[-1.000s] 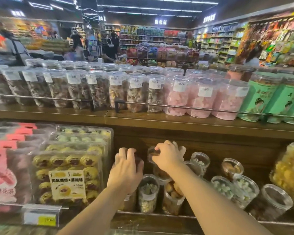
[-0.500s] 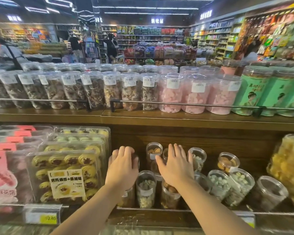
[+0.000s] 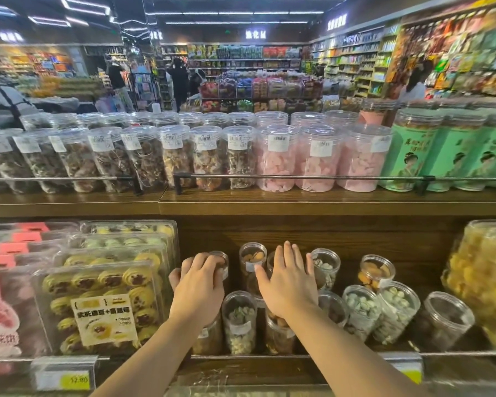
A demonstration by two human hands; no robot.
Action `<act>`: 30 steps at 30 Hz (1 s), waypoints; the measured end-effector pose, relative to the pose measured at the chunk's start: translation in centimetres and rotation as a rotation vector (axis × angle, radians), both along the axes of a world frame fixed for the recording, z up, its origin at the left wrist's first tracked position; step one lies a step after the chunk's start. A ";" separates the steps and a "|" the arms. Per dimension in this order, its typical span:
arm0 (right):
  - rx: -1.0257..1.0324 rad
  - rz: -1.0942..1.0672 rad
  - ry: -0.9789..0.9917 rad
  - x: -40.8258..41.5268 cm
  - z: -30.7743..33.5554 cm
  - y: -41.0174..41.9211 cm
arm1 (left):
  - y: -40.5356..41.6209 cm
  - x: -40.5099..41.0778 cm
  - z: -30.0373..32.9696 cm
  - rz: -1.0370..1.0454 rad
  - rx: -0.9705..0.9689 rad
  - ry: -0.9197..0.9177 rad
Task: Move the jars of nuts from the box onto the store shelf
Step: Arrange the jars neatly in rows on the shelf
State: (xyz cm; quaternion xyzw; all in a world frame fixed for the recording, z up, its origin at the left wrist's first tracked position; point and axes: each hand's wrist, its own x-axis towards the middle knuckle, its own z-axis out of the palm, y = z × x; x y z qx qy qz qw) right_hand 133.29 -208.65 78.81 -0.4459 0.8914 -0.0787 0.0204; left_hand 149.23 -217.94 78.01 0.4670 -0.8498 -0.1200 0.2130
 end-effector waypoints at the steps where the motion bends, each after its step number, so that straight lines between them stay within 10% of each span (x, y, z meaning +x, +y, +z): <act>1: -0.005 0.000 0.007 0.0 -0.1 0.0 | -0.1 -0.1 0.0 0.009 0.014 -0.001; 30: -0.155 -0.146 0.048 0.8 0.2 0.4 | -1.0 -0.3 -0.8 -0.052 0.095 -0.008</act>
